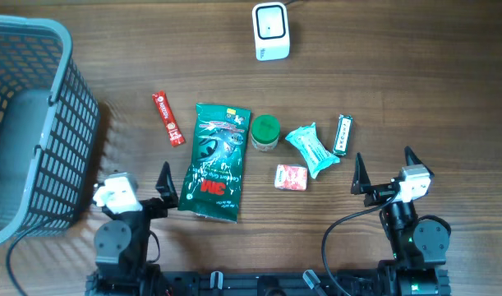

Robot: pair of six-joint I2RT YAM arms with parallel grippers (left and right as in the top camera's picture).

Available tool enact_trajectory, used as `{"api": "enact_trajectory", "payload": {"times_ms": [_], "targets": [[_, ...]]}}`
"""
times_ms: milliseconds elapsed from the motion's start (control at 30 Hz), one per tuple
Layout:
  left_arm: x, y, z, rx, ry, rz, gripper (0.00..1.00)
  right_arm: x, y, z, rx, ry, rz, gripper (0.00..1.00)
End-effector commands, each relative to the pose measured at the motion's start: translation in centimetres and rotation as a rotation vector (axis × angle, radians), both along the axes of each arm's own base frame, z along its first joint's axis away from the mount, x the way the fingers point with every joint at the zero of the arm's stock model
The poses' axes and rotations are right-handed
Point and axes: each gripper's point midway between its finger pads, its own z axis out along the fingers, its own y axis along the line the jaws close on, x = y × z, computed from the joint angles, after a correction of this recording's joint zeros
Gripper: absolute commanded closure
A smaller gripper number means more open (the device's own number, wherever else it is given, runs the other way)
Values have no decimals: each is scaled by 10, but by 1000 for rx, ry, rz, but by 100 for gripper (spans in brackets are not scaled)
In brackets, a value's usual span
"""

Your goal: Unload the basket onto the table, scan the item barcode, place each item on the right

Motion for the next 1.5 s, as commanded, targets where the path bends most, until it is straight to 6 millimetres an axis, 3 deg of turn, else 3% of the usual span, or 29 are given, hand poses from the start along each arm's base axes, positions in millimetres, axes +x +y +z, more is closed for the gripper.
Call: {"api": "enact_trajectory", "payload": {"times_ms": [0, 100, 800, 900, 933, 1033, 1100, 1300, 1367, 1467], "targets": [[6, -27, -18, 145, -10, -192, 0, 0, -2, 2, 13, -8, -9, 0], [2, -56, -12, 255, -64, -392, 0, 0, -2, 2, 13, -8, -9, 0], [2, -56, -17, 244, -46, -394, 0, 0, -1, 1, 13, -4, -6, 0], [2, -56, -17, 244, -46, -394, 0, 0, -4, 15, 15, -59, -23, 0], [2, -56, -17, 244, -46, -394, 0, -1, -1, 19, 50, -71, -2, 0], [2, -56, -17, 244, -46, -394, 0, -11, 35, 37, 102, -132, 218, 0], [2, -56, -17, 244, -46, -394, 0, -14, 39, 46, 126, -145, 246, 0], [2, -56, -17, 244, -46, -394, 0, 1, 48, 73, 149, 50, 284, 0], [2, -56, -17, 244, -46, -394, 0, 15, 56, 77, 188, 229, 321, 0], [2, -56, -17, 244, -46, -394, 0, 36, 64, 61, 384, 608, 287, 0]]}}
